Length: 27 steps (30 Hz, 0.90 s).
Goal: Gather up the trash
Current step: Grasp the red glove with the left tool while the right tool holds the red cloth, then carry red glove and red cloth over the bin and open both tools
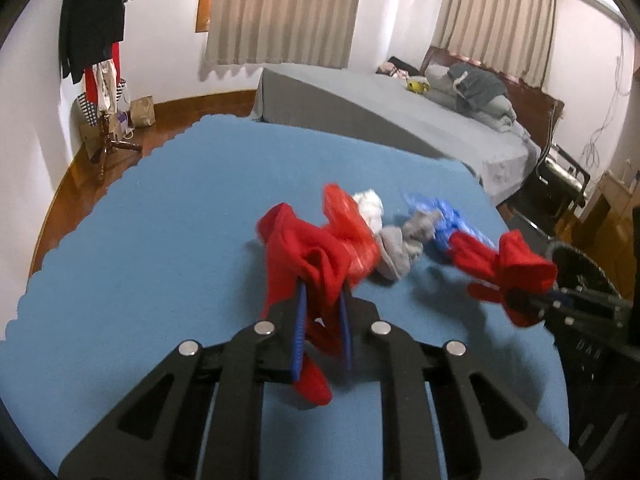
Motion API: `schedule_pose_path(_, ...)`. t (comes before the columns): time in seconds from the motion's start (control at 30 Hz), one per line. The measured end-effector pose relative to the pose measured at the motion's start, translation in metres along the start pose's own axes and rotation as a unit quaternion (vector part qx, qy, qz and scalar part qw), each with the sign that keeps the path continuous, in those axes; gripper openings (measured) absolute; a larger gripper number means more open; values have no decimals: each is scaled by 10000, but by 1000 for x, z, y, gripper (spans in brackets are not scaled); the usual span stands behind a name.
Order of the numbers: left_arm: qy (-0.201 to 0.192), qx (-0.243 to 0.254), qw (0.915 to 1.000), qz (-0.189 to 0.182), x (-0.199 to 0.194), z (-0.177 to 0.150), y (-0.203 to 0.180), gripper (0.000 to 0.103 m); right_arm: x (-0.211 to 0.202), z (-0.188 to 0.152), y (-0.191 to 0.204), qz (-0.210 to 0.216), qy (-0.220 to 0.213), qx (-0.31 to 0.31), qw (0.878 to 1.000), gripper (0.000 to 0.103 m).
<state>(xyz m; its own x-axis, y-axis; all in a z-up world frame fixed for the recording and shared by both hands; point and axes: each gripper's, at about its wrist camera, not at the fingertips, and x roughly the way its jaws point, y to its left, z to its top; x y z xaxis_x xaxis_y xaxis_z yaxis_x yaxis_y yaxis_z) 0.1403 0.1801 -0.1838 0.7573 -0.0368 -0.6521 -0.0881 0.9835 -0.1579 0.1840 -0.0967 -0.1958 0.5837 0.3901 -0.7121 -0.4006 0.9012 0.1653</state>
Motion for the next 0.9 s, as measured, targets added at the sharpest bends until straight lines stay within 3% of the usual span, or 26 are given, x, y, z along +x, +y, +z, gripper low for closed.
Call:
schedule_pose_path(0.13, 165, 4, 9998, 85, 0, -10, -2, 16, -3, -6, -5, -42, 80, 15, 10000, 18)
schedule_pose_path(0.23, 252, -48, 9995, 210, 5, -15, -1, 28, 0, -13, -10, -58, 198, 77, 9998, 18)
schedule_pose_path(0.3, 252, -103, 9993, 270, 8, -16, 0, 48, 4, -16, -12, -75, 265, 119, 9995, 18)
schedule_pose_path(0.4, 294, -191, 9988, 339, 16, -15, 2, 57, 6, -18, -12, -77, 289, 144, 9994, 18)
schedule_pose_path(0.5, 394, -251, 9983, 356, 26, -13, 4, 58, 5, -18, -12, -49, 239, 130, 9996, 18)
schedule_pose_path(0.57, 454, -262, 9980, 341, 31, -15, 3, 55, 3, -17, -13, -46, 209, 119, 9997, 18)
schedule_pose_path(0.67, 602, -208, 9978, 204, 40, -15, -1, 23, 0, -17, -14, -43, 175, 151, 9997, 18)
schedule_pose_path(0.7, 582, -178, 9979, 207, 40, -15, -3, 19, -1, -17, -14, -42, 161, 159, 9997, 18)
schedule_pose_path(0.9, 194, -13, 9997, 178, 13, -7, -16, 13, -18, -11, -16, -18, -17, 180, 9998, 18)
